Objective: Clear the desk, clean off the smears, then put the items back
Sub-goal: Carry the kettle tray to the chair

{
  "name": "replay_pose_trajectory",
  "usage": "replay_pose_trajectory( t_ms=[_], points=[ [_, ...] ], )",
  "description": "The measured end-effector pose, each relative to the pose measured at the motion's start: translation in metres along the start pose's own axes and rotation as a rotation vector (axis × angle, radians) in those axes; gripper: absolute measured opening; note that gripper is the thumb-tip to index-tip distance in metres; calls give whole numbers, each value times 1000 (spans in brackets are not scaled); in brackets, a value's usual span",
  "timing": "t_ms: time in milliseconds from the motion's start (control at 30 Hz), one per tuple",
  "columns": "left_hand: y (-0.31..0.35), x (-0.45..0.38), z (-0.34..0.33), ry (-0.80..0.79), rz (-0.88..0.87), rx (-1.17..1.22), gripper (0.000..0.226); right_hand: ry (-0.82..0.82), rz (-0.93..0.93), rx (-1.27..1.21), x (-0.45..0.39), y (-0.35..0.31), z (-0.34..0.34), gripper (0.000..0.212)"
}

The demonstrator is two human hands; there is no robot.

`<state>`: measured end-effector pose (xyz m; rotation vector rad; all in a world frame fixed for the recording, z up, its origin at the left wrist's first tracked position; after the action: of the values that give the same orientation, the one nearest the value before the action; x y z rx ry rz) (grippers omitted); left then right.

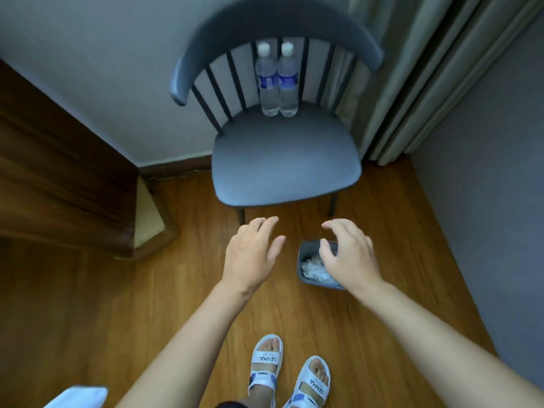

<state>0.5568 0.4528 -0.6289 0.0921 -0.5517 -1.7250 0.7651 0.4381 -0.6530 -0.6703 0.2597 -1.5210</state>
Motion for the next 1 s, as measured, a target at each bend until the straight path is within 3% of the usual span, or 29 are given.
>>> replay_pose_trajectory(
  t_ms=[167,367,667,1000],
  points=[
    [-8,66,143,109,149,151,43,-62,131,20,23,-147,77,35],
    [-59,152,274,242,294,171,38,-140,303,44,46,-322,98,33],
    [-219,255,413,380,514,246,37,-278,504,80,44,-566,45,35],
    [-383,340,530,482,627,340,37,-363,672,50,36,-798,-30,32]
  ],
)
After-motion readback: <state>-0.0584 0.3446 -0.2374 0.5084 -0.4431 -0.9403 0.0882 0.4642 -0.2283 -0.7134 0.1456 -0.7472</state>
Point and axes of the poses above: each hand's wrist, its own x-axis away from the middle knuckle, its own z-axis out of the back of the hand, y = z × x, the point moved 8 cm from there along -x, towards the middle knuckle, and after that the axes turned 10 degrees about -y, right-handed, at the moved point
